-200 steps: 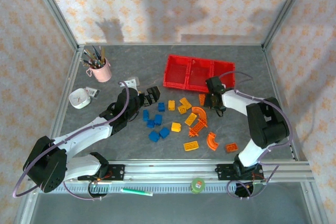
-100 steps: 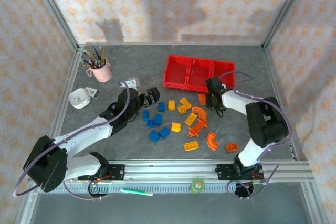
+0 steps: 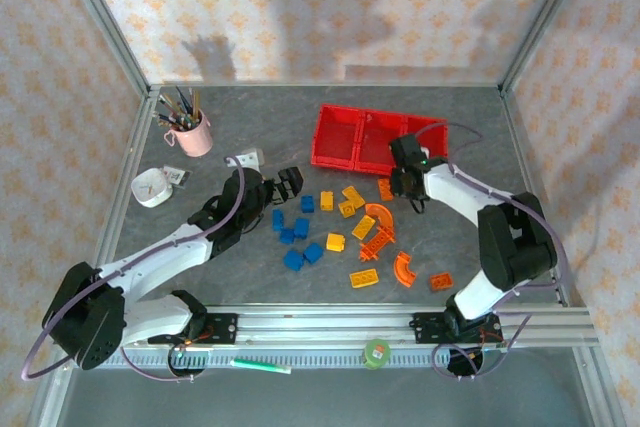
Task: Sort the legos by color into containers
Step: Place the lego in the container.
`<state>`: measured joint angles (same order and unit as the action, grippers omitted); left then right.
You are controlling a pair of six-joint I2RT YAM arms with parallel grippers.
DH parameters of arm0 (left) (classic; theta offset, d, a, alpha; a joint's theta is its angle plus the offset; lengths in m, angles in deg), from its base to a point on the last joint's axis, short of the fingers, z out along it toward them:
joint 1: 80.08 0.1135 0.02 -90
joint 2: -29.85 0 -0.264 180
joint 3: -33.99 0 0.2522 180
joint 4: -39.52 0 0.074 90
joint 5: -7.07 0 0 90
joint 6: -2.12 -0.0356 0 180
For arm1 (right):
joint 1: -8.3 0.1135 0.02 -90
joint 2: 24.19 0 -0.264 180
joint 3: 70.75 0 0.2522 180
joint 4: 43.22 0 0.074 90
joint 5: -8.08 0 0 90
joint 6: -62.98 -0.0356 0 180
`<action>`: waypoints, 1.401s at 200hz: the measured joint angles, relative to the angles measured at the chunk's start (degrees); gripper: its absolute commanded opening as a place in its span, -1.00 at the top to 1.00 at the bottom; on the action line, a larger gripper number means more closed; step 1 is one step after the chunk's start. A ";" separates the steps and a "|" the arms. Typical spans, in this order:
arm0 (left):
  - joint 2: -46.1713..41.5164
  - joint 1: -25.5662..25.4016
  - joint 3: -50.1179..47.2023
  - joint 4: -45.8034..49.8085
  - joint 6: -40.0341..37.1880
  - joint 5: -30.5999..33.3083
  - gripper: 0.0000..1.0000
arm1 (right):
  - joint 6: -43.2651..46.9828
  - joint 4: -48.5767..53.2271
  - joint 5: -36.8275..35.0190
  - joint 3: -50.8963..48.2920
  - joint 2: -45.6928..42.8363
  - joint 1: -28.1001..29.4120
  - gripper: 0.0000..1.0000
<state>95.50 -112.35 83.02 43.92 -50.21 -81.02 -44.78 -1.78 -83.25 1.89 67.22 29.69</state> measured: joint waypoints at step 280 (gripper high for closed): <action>-1.92 2.82 2.23 4.66 -1.16 -4.68 -0.99 | 2.78 -4.44 5.27 15.45 3.63 8.31 -0.48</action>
<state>93.57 -109.53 85.24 48.57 -51.37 -85.70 -42.01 -6.22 -77.98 17.34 70.85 37.99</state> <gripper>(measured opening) 0.992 0.732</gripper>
